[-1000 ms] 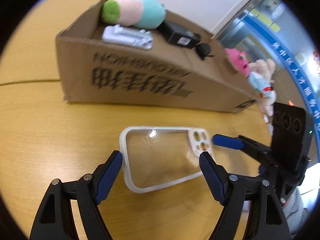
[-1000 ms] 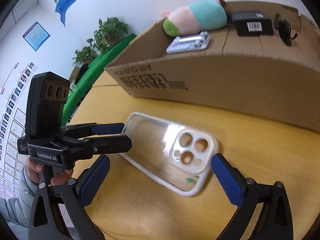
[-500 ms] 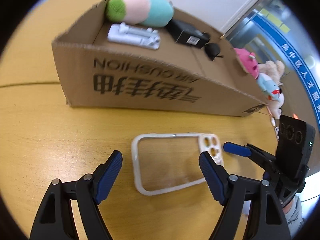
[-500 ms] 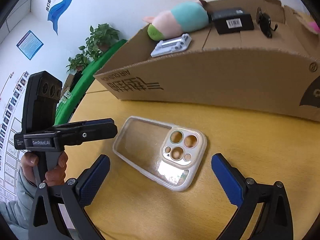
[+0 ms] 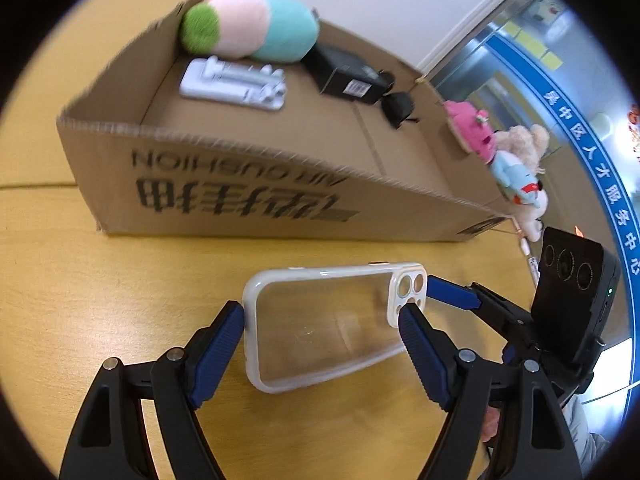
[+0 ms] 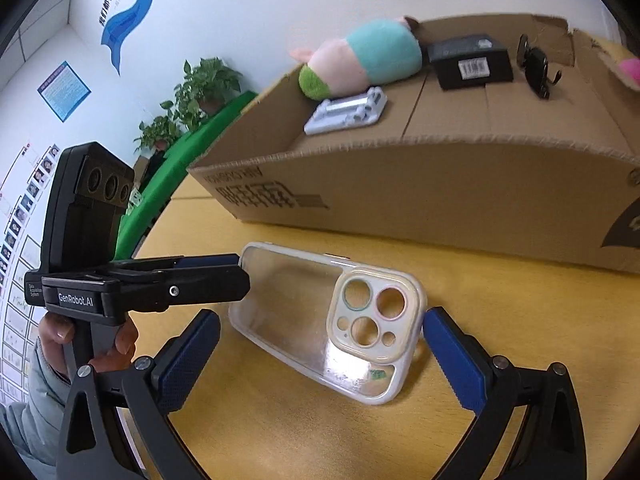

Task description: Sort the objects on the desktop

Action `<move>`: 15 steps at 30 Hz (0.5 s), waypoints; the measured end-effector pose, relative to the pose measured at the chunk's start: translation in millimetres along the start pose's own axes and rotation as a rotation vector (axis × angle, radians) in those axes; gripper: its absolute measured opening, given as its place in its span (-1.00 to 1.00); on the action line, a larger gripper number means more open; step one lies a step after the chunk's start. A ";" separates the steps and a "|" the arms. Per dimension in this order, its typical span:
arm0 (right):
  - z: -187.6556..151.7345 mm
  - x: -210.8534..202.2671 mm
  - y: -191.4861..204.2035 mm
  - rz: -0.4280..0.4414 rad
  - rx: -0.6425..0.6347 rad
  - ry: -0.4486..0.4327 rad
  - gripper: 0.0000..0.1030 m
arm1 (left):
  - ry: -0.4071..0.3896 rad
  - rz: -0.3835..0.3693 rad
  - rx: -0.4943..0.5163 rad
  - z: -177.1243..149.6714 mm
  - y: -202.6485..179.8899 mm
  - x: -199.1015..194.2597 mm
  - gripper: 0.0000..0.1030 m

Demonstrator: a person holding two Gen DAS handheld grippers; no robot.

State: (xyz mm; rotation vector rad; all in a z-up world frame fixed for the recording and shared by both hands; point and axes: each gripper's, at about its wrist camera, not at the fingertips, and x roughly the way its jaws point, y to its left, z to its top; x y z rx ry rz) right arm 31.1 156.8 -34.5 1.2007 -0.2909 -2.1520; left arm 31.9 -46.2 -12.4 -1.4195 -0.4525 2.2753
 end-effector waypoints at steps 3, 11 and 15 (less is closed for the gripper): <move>-1.0 -17.8 5.3 -0.002 -0.024 -0.062 1.00 | -0.019 -0.013 0.024 0.4 -9.6 -7.4 0.53; -19.2 -52.4 18.4 0.010 -0.091 -0.140 1.00 | -0.038 -0.064 0.050 -10.4 -25.0 -18.3 0.53; -26.8 -56.5 24.1 0.030 -0.109 -0.134 1.00 | -0.028 -0.056 0.057 -17.1 -26.7 -15.8 0.53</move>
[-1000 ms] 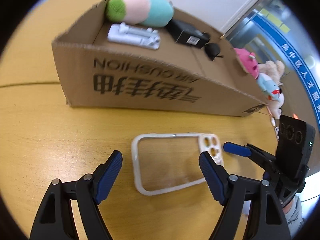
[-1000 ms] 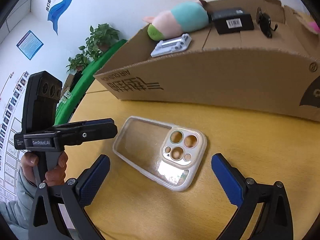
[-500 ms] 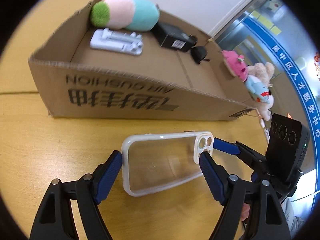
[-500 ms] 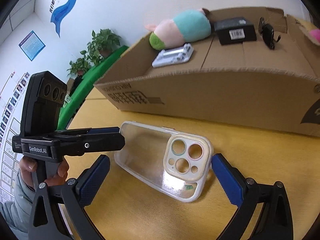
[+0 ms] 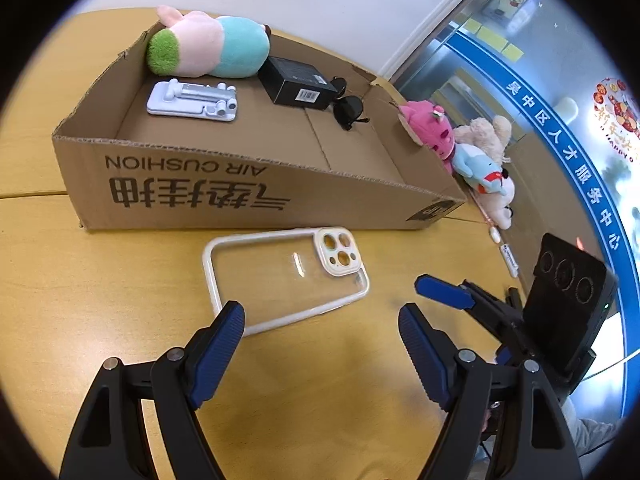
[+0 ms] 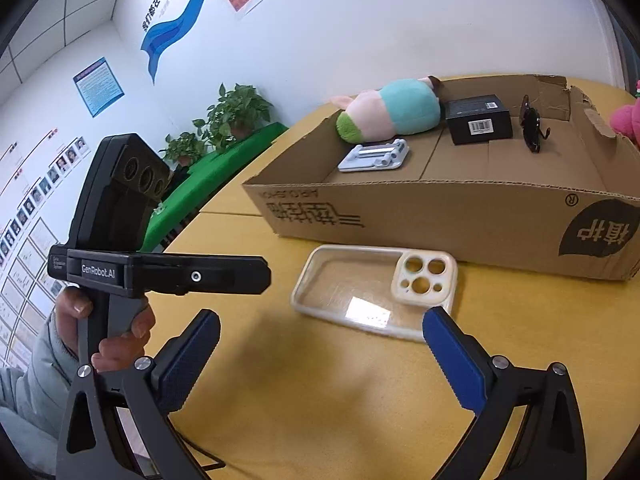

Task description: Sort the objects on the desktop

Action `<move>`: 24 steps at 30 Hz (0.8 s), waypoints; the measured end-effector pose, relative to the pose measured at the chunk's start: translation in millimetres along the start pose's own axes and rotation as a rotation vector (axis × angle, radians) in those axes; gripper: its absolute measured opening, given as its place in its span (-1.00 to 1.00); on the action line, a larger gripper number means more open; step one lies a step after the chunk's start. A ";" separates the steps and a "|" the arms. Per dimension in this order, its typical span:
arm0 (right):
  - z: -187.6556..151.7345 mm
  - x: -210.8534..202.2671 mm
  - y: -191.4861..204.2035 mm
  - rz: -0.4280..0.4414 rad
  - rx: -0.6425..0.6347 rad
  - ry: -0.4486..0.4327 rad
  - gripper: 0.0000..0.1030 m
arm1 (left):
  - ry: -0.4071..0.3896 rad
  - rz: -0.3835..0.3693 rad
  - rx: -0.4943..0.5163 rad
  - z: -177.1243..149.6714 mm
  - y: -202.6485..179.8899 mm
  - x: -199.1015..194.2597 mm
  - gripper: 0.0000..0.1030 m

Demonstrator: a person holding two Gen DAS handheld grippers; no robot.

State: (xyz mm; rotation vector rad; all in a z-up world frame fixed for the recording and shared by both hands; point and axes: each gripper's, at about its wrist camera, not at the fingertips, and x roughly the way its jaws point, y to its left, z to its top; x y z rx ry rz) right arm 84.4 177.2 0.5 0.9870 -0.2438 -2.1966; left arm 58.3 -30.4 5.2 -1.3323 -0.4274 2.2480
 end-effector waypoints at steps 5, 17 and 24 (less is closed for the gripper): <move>7.2 15.4 -19.4 -0.045 0.061 0.058 1.00 | 0.004 0.048 -0.095 7.8 22.8 8.6 0.53; 36.6 80.5 -58.9 -0.052 0.087 0.174 1.00 | 0.064 0.043 -0.167 26.8 49.0 46.4 0.51; 40.2 65.8 -54.6 -0.003 0.098 0.107 0.99 | 0.012 -0.002 -0.135 29.7 35.6 29.6 0.49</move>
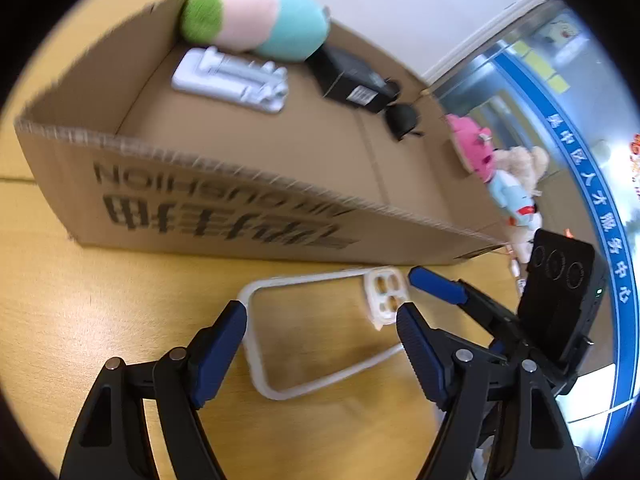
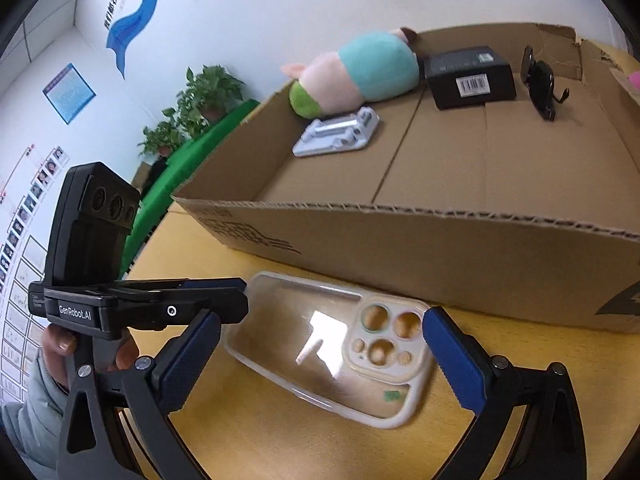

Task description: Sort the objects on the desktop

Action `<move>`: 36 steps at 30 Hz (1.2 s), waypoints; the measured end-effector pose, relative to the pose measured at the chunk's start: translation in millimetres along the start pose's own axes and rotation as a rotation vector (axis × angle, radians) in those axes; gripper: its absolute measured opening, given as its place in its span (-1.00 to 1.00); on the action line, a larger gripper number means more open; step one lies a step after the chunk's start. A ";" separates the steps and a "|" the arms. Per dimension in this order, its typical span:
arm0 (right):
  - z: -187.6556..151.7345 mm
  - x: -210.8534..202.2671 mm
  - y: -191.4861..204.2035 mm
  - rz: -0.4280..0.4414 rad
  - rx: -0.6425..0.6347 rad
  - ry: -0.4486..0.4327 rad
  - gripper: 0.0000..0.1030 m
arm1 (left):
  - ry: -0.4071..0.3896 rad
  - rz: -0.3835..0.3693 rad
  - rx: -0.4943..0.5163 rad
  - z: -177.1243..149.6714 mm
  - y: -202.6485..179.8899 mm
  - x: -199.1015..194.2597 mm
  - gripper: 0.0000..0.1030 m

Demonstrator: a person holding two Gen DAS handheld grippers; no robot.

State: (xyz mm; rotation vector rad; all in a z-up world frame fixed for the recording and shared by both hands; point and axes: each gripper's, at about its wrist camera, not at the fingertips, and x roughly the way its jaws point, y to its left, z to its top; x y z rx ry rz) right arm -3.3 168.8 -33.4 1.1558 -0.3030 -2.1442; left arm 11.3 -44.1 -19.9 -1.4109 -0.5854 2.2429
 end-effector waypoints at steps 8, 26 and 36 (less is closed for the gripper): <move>-5.1 -18.0 -6.0 -0.025 0.018 -0.025 0.99 | 0.010 0.056 0.028 -1.2 -7.2 -1.0 0.49; -3.3 17.1 1.6 -0.070 -0.074 0.073 1.00 | 0.053 0.015 -0.018 -1.2 11.1 9.4 0.52; -12.8 -45.6 20.6 0.005 -0.096 -0.122 1.00 | -0.059 -0.051 0.047 -8.6 -20.3 -30.2 0.52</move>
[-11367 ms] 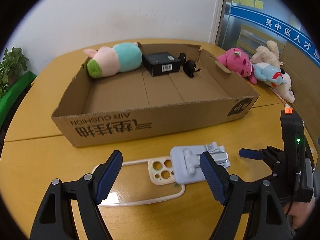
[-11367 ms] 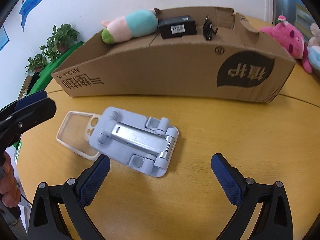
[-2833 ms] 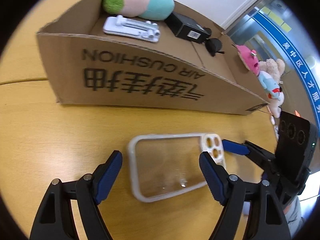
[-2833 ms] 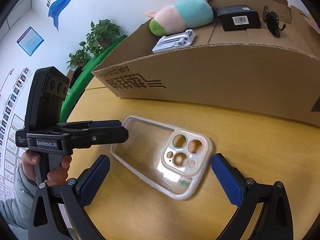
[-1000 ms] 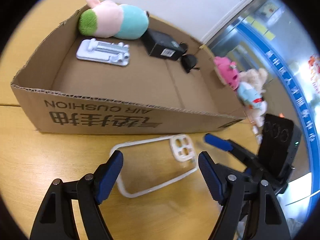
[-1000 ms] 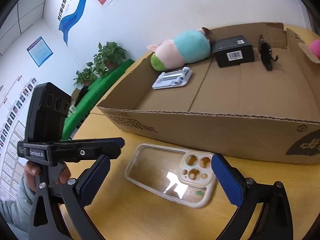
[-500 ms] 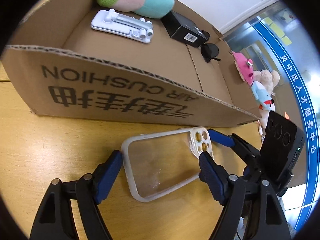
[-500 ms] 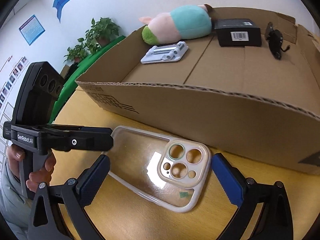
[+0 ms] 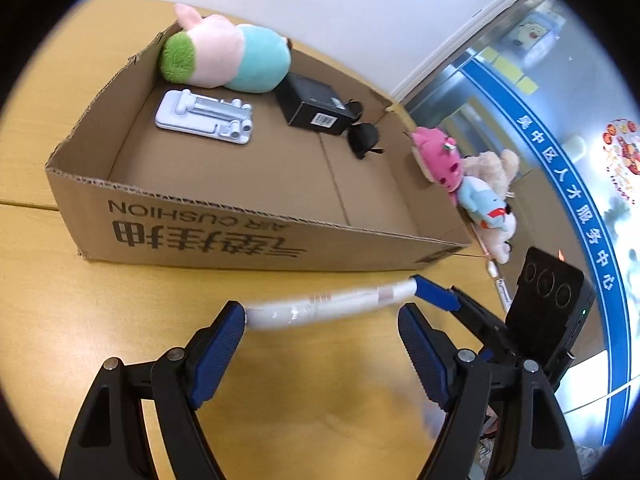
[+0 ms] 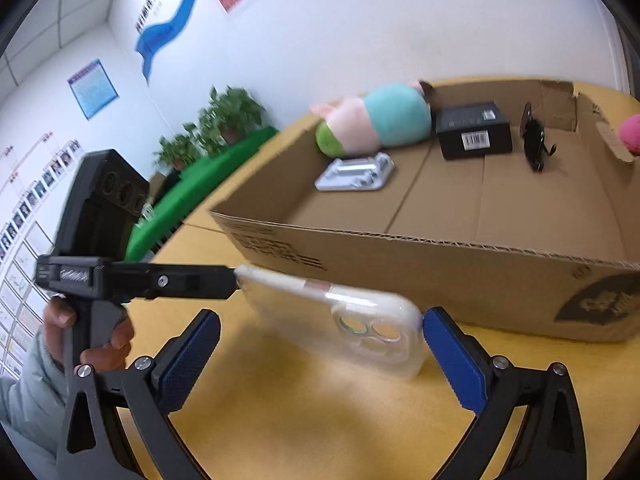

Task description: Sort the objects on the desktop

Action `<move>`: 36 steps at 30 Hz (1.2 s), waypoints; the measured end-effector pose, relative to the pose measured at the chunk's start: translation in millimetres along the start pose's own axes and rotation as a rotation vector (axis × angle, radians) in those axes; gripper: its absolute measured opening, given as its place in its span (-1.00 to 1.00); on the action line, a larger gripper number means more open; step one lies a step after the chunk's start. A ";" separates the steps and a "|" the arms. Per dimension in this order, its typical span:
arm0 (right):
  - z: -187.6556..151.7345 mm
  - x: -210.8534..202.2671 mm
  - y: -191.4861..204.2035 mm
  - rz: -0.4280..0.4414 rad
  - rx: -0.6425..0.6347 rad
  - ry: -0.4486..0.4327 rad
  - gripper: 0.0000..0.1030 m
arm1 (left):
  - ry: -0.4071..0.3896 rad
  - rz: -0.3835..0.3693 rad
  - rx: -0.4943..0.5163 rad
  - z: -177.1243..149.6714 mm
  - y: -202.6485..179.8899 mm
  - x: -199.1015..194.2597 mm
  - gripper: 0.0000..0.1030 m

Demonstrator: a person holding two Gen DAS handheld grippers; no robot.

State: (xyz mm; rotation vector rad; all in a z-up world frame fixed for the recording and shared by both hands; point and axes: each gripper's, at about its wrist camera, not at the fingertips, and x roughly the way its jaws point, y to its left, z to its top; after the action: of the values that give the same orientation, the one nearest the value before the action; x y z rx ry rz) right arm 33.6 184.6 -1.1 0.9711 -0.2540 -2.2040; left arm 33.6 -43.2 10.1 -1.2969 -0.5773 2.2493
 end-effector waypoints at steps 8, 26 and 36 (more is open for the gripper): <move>-33.7 -27.8 20.2 0.034 -0.027 -0.016 1.00 | 0.030 0.024 0.011 -24.7 -5.1 7.2 0.52; -25.8 36.7 -21.8 -0.386 -0.023 0.177 0.22 | 0.111 0.303 0.034 -11.2 25.9 43.7 -0.42; -32.2 27.2 -20.2 -0.429 -0.061 0.162 -0.75 | 0.109 0.334 0.046 -14.2 21.7 47.0 -0.88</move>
State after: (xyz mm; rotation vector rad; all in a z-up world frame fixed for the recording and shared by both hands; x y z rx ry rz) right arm 33.1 184.3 -47.8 1.2535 0.1078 -2.4760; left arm 21.4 -31.0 -40.8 -1.5775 -0.2833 2.4166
